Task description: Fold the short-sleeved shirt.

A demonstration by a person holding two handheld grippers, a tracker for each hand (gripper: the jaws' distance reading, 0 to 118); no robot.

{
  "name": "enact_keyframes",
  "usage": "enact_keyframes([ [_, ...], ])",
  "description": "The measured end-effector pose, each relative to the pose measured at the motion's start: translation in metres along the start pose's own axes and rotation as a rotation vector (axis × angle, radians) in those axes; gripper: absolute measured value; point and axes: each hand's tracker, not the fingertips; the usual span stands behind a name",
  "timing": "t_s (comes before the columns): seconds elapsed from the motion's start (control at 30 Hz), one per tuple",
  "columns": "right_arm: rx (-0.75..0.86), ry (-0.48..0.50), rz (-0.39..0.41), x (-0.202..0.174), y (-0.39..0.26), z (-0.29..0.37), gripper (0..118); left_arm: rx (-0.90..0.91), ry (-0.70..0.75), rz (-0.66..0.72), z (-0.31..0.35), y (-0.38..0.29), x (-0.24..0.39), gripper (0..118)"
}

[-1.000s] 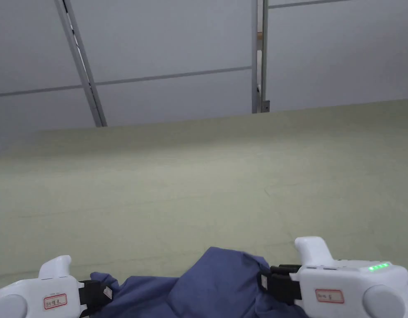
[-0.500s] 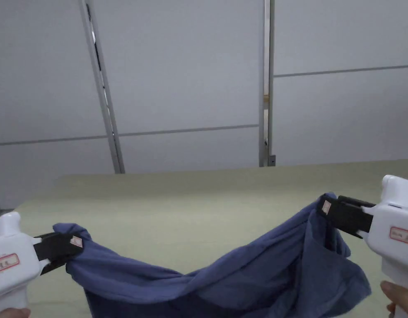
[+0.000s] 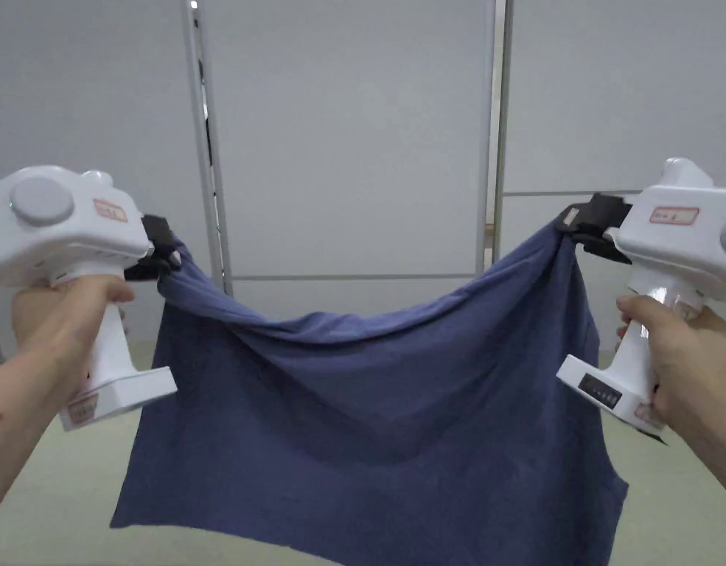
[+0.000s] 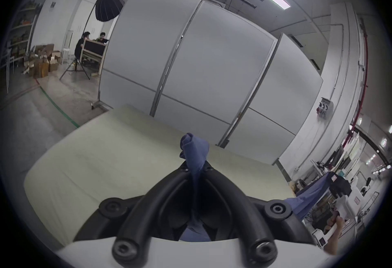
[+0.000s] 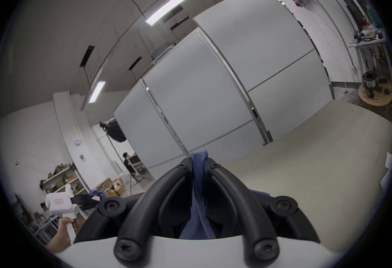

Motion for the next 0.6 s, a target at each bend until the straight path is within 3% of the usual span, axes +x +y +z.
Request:
enact_keyframes([
  [0.07, 0.016, -0.015, 0.029, -0.01, 0.016, -0.012, 11, 0.004, 0.012, -0.039, -0.014, 0.023, 0.013, 2],
  [0.1, 0.014, -0.045, 0.094, -0.012, 0.027, -0.023, 11, 0.012, 0.024, -0.067, -0.019, 0.032, 0.022, 2],
  [0.17, 0.03, -0.074, 0.143, -0.02, 0.044, -0.036, 11, 0.05, -0.016, -0.067, -0.029, 0.049, 0.032, 2],
  [0.37, 0.104, -0.1, 0.163, -0.028, 0.091, -0.068, 11, 0.081, -0.026, -0.063, -0.06, 0.071, 0.056, 2],
  [0.53, 0.109, -0.148, 0.275, -0.024, 0.107, -0.083, 11, 0.063, -0.018, -0.153, -0.087, 0.064, 0.06, 2],
  [0.6, 0.103, -0.16, 0.272, -0.014, 0.104, -0.086, 10, 0.061, -0.004, -0.178, -0.096, 0.057, 0.058, 2],
])
